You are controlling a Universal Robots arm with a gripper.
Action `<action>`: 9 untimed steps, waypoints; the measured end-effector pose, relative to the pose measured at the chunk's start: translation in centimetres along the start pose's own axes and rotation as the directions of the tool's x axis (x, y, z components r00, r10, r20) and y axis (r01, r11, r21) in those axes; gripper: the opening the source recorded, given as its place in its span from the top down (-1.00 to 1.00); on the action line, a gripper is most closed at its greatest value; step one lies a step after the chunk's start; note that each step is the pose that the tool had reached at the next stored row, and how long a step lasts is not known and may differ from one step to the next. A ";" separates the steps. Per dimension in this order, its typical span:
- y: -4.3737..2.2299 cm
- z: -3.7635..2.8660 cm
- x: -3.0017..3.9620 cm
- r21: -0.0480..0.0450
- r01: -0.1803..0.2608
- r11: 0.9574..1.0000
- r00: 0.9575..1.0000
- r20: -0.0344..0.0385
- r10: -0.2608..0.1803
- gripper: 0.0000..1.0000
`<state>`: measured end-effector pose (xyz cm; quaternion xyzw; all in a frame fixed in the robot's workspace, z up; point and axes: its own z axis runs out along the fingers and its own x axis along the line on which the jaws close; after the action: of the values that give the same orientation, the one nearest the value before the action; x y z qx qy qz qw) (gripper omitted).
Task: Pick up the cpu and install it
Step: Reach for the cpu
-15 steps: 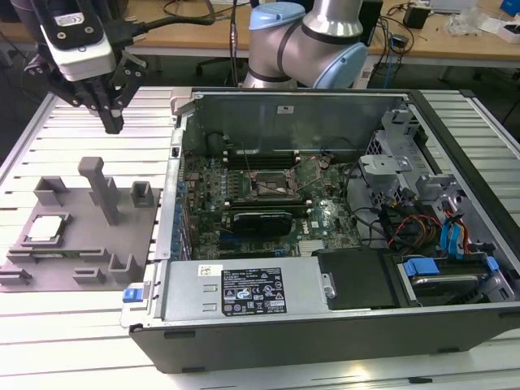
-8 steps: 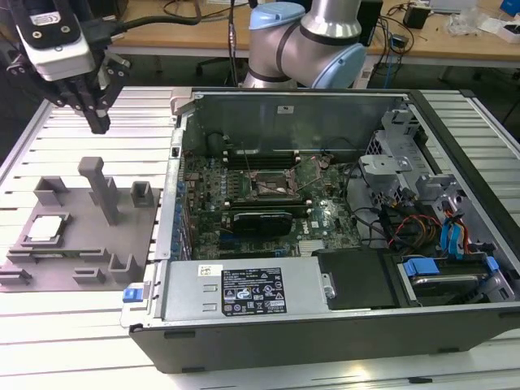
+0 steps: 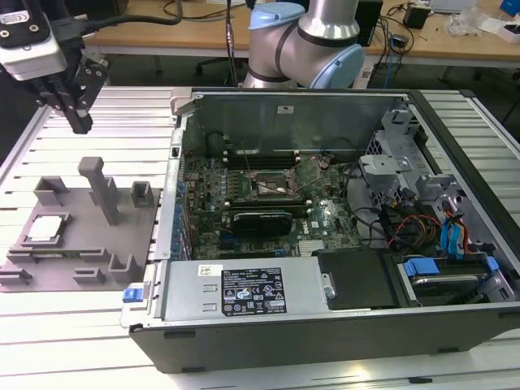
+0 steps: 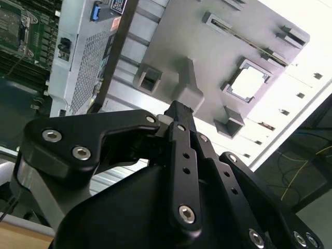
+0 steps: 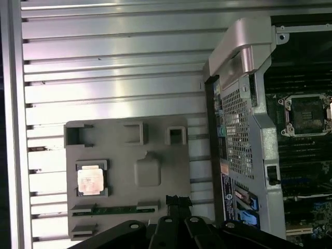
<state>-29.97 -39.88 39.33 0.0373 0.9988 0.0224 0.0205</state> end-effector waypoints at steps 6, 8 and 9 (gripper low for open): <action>-0.14 -0.08 1.89 0.000 0.000 1.000 1.000 0.002 0.000 0.79; -0.18 -0.10 2.39 0.000 0.000 1.000 1.000 0.002 0.000 0.79; -0.19 -0.10 2.60 0.000 0.000 1.000 1.000 0.002 0.000 0.79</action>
<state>-32.57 -39.89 39.31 0.0372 0.9988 0.0225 0.0214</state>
